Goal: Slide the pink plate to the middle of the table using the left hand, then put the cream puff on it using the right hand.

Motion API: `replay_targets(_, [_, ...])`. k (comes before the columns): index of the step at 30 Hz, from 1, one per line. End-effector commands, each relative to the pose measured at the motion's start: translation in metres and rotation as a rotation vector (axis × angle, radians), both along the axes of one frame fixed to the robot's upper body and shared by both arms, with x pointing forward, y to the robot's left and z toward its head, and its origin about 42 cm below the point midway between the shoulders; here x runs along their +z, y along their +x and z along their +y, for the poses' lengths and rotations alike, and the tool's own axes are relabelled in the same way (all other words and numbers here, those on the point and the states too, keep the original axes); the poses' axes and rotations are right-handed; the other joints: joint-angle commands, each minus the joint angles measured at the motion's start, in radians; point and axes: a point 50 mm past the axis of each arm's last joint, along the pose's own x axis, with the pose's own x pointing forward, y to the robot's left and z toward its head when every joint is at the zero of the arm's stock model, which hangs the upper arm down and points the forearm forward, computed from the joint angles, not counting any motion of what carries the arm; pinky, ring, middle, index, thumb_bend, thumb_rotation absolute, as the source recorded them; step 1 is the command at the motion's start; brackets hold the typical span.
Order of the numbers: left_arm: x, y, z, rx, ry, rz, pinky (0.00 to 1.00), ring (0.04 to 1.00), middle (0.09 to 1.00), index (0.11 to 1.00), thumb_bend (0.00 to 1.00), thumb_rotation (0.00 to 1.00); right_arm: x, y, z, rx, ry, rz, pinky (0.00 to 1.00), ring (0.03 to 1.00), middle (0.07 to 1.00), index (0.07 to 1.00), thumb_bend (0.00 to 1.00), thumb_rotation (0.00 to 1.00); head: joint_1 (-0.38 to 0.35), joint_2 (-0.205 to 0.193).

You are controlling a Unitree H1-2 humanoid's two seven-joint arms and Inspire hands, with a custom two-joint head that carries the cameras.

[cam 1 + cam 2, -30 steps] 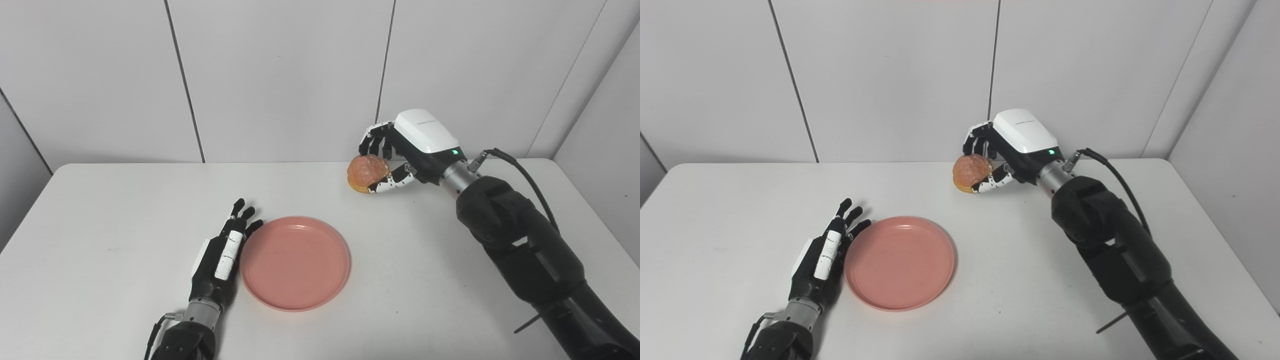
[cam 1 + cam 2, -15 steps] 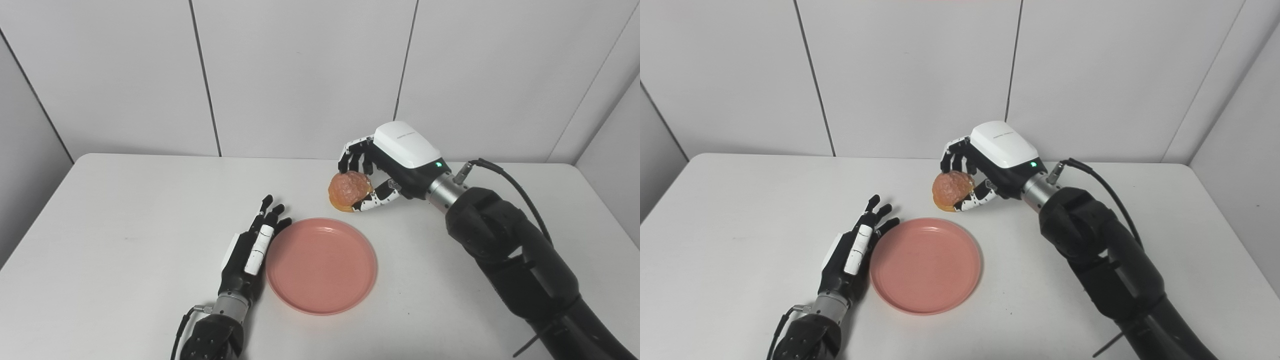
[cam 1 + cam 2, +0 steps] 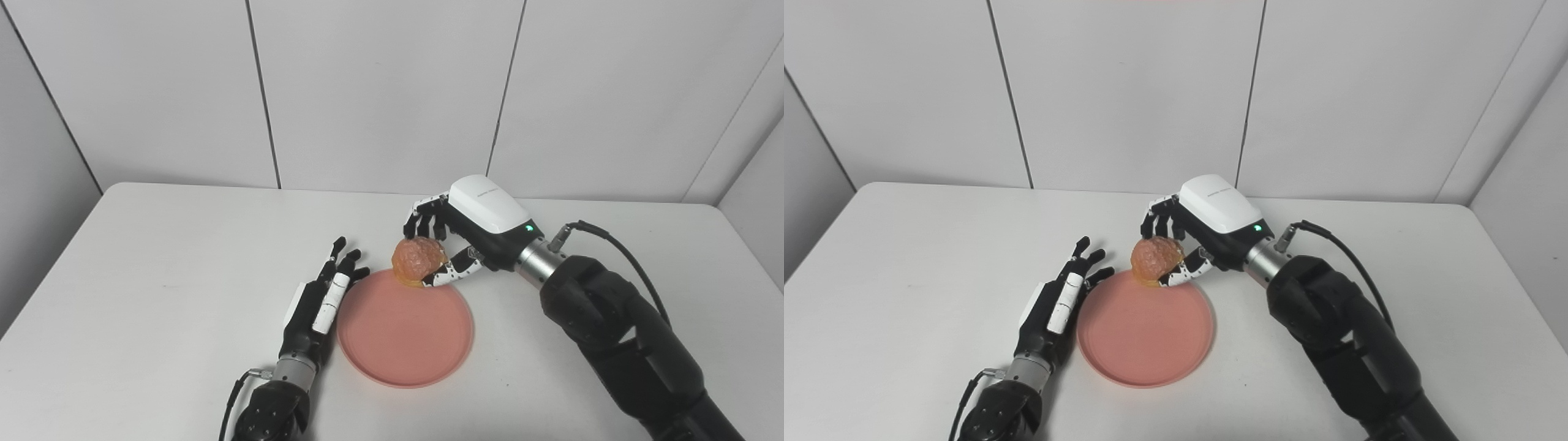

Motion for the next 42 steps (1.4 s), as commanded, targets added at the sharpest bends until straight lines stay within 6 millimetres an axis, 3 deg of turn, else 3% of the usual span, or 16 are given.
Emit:
replay_targets(1, [0.015, 0.003, -0.007, -0.008, -0.007, -0.059, 0.85, 0.851, 0.934, 0.98, 0.82, 0.89, 0.017, -0.003, 0.004, 0.051, 0.056, -0.08, 0.35, 0.415, 0.481, 0.514, 0.52, 0.0, 0.002, 0.0])
replay_targets(24, [0.017, 0.002, -0.008, -0.016, -0.012, -0.049, 0.87, 0.857, 0.935, 0.983, 0.83, 0.89, -0.043, 0.001, 0.011, 0.04, 0.018, 0.059, 0.33, 0.414, 0.492, 0.511, 0.52, 0.0, 0.003, 0.01])
replay_targets(38, [0.017, 0.002, -0.007, -0.02, -0.011, -0.038, 0.89, 0.857, 0.936, 0.982, 0.84, 0.89, -0.053, 0.0, 0.013, 0.047, 0.003, 0.077, 0.31, 0.402, 0.494, 0.527, 0.52, 0.0, -0.006, 0.011])
replay_targets(42, [0.015, 0.003, -0.005, -0.018, -0.003, -0.037, 0.88, 0.856, 0.932, 0.978, 0.82, 0.9, -0.052, -0.002, 0.013, 0.023, -0.01, 0.083, 0.36, 0.434, 0.465, 0.514, 0.53, 0.01, -0.011, 0.009])
